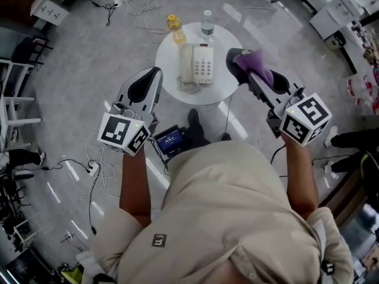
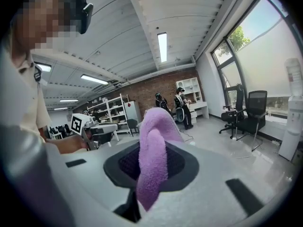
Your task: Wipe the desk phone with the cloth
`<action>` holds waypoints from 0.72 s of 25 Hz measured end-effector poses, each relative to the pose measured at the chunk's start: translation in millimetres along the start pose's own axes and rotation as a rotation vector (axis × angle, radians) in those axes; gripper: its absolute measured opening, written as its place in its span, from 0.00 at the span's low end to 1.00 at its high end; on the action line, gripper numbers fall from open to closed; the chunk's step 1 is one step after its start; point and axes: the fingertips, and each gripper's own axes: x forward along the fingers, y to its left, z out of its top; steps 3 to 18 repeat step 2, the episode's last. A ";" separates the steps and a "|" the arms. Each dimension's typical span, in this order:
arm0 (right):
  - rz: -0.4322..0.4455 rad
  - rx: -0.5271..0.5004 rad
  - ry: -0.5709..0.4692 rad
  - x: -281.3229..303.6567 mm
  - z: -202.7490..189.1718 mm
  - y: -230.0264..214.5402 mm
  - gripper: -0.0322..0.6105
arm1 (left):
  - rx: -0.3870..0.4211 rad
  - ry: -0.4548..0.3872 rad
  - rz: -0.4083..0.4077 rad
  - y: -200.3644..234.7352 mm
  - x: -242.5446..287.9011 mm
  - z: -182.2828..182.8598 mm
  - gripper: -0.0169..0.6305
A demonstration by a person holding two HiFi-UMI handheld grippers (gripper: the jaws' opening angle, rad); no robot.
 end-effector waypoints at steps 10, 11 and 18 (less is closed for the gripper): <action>0.006 -0.003 0.003 -3.9 3.4 8.2 0.14 | -0.001 -0.003 0.001 -2.8 -6.5 4.8 0.05; 0.006 -0.003 0.003 -3.9 3.4 8.2 0.14 | -0.001 -0.003 0.001 -2.8 -6.5 4.8 0.05; 0.006 -0.003 0.003 -3.9 3.4 8.2 0.14 | -0.001 -0.003 0.001 -2.8 -6.5 4.8 0.05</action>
